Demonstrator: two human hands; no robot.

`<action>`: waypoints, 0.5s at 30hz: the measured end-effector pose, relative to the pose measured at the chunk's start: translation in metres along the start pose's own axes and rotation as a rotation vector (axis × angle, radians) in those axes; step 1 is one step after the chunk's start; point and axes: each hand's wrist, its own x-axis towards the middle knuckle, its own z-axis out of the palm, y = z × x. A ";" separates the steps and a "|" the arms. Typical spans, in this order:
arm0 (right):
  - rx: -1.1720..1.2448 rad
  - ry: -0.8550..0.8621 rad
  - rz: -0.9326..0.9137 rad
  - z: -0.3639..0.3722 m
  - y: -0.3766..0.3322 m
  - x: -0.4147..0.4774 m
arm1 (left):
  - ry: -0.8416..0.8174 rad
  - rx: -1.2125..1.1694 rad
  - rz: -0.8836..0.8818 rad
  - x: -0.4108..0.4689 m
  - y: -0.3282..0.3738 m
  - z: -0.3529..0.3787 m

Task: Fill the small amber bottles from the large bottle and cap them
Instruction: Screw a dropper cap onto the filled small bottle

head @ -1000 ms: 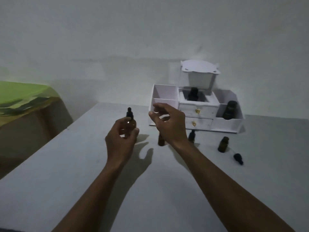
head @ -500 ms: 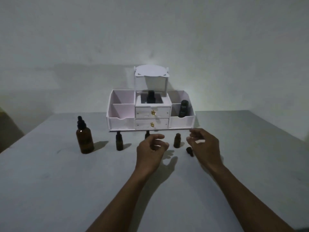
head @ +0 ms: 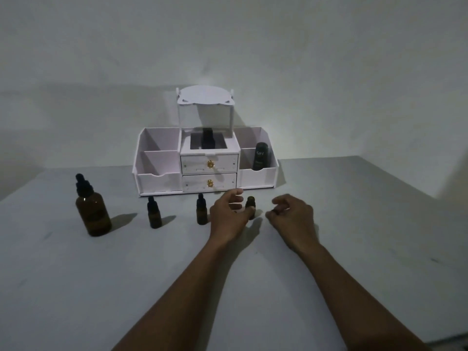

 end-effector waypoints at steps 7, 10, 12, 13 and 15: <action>0.361 0.161 0.011 -0.003 -0.023 0.029 | -0.058 0.048 -0.026 0.002 0.004 0.001; 0.455 0.161 -0.018 0.004 -0.026 0.023 | -0.071 0.074 -0.021 -0.001 0.003 0.002; 0.481 0.132 -0.039 0.009 -0.025 0.019 | -0.059 0.092 -0.018 -0.003 0.003 0.003; 0.474 0.116 -0.053 0.010 -0.025 0.018 | -0.054 0.110 -0.016 -0.003 0.003 0.004; 0.465 0.096 -0.081 0.012 -0.026 0.017 | -0.053 0.133 -0.018 -0.005 0.004 0.005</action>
